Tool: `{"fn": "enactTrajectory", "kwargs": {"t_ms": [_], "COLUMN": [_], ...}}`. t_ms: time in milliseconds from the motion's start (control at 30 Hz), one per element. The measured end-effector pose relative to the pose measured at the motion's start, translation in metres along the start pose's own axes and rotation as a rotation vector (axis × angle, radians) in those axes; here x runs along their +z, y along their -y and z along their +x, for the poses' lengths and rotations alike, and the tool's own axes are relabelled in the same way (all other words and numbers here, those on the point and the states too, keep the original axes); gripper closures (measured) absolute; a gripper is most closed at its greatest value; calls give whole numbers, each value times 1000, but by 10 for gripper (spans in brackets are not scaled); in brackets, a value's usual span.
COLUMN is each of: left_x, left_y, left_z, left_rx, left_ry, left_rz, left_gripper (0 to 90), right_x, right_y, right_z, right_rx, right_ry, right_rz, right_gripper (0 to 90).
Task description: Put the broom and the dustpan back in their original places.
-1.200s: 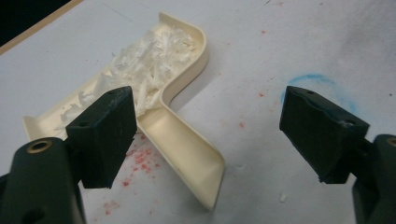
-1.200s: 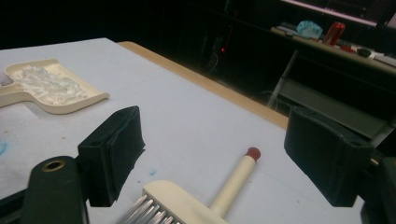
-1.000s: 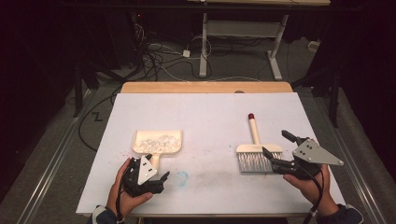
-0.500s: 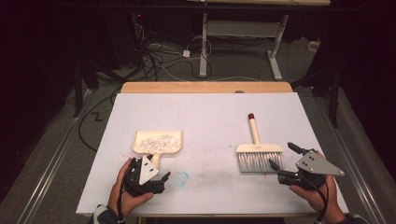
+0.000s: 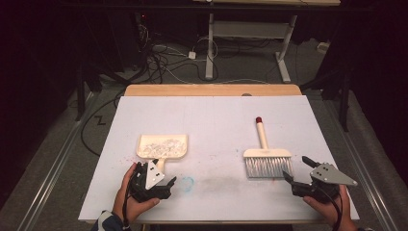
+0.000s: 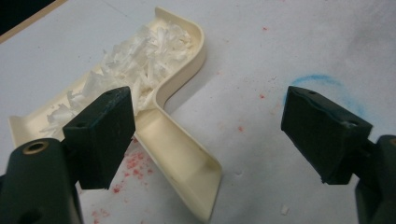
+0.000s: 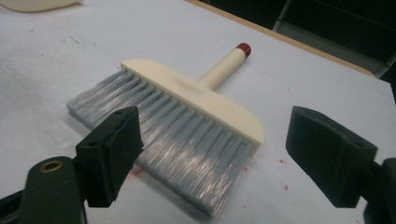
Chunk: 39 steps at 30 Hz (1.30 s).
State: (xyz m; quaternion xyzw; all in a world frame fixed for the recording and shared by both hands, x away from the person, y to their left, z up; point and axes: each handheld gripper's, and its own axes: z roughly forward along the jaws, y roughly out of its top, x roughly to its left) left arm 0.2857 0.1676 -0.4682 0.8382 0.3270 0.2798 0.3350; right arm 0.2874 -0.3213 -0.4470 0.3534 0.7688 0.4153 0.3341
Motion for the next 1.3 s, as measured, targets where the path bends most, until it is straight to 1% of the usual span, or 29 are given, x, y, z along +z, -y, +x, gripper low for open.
{"fn": "enactTrajectory", "kwargs": {"t_ms": [167, 200, 233, 333, 467, 533, 633, 767, 900, 933, 967, 1033, 1167, 1200, 1233, 1267, 1300], "left_x": [0, 1, 1, 1, 0, 1, 2, 2, 4, 4, 4, 5, 8, 9, 10, 11, 11], "left_y": [-2, -1, -1, -1, -2, -1, -1, -2, -3, -3, -3, -3, -4, -4, -3, -3, -3], "left_z": [-1, -2, -2, -2, -2, -1, -1, -1, -1, -1, -1, -1, -2, -2, -2, -3, -3], "left_rx": [9, 15, 10, 4, 11, 7, 9, 11, 8, 3, 8, 6, 17, 20, 33, 38, 36], "left_ry": [6, 5, 11, 15, 12, 12, 14, 12, 1, 5, 4, 7, 15, 19, 17, 15, 18], "left_rz": [-10, -6, 8, 3, 1, 3, 12, 14, 30, 26, 28, 25, 36, 41, 48, 53, 55], "left_gripper": [169, 169, 169, 169, 170, 169, 169, 170, 169, 170, 169, 170, 169, 169, 169, 170, 169], "right_x": [-1, -2, -4, -7, -7, -7, -5, -5, -6, -6, -5, -5, -5, -5, -5, -5, -6], "right_y": [-1, -2, -3, -4, -5, -5, -5, -5, -5, -5, -4, -4, -4, -3, -3, -3, -3], "right_z": [5, 6, 6, 10, 11, 11, 9, 9, 10, 10, 10, 10, 9, 9, 9, 9, 9], "right_rx": [-30, -34, -35, -42, -54, -46, -41, -40, -41, -40, -38, -34, -37, -43, -48, -46, -47], "right_ry": [18, 20, 19, 30, 43, 40, 40, 40, 44, 41, 40, 34, 37, 43, 47, 55, 58], "right_rz": [9, 5, 2, -5, -1, -5, 3, 4, 0, 1, 3, 4, 7, 10, 9, 5, 1], "right_gripper": [194, 194, 194, 194, 193, 193, 193, 194, 194, 195, 194, 195, 194, 195, 196, 197, 197]}}
